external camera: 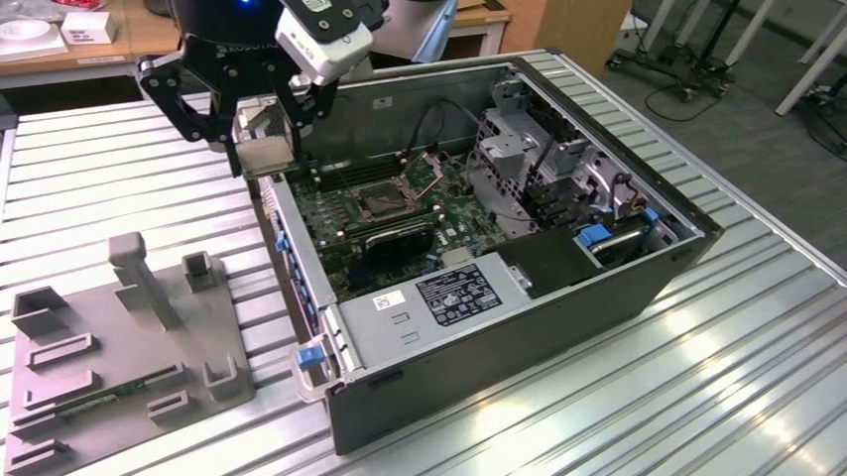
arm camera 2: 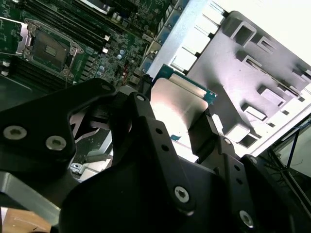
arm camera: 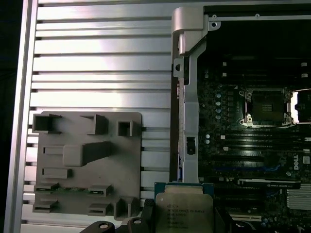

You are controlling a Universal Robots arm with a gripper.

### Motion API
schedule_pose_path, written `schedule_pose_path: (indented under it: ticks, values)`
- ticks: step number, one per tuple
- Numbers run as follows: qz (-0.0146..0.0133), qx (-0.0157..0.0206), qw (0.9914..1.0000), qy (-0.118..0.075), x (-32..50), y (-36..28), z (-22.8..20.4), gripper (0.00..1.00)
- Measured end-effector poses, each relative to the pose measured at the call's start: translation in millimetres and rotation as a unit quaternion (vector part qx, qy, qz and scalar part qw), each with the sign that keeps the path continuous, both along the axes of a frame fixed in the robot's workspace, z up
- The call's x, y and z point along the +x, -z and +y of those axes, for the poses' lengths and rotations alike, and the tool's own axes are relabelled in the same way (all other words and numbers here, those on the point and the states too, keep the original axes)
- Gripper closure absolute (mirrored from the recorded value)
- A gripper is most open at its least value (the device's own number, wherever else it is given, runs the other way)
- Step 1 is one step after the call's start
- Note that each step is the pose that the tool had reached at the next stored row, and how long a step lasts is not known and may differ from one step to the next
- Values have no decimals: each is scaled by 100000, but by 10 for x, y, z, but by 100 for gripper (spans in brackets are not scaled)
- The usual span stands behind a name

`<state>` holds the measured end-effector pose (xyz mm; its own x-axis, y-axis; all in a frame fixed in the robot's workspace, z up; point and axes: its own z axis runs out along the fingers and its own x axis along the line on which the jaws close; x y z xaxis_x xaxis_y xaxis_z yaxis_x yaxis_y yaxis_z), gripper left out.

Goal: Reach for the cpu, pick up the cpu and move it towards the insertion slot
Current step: 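Pick up the cpu and move it towards the insertion slot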

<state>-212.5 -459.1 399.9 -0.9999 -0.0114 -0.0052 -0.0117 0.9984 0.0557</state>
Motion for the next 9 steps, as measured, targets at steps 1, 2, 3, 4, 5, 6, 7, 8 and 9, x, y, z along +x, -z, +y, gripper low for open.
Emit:
schedule_pose_path:
  ticks: [1,2,3,4,5,6,7,8,9]
  values:
    - [0,0,100000,1,9,0,0,45]
    - [0,0,100000,2,19,0,0,45]
    - [4,-4,100000,0,28,0,0,45]
    - [4,-4,100000,-1,37,0,0,45]
    - [4,-3,100000,1,46,0,0,45]
    - [3,-3,100000,2,54,0,0,45]
    - [2,-2,100000,-1,62,1,0,45]
    - [4,-3,100000,0,69,1,0,45]
    - [4,-5,100000,0,76,0,0,45]
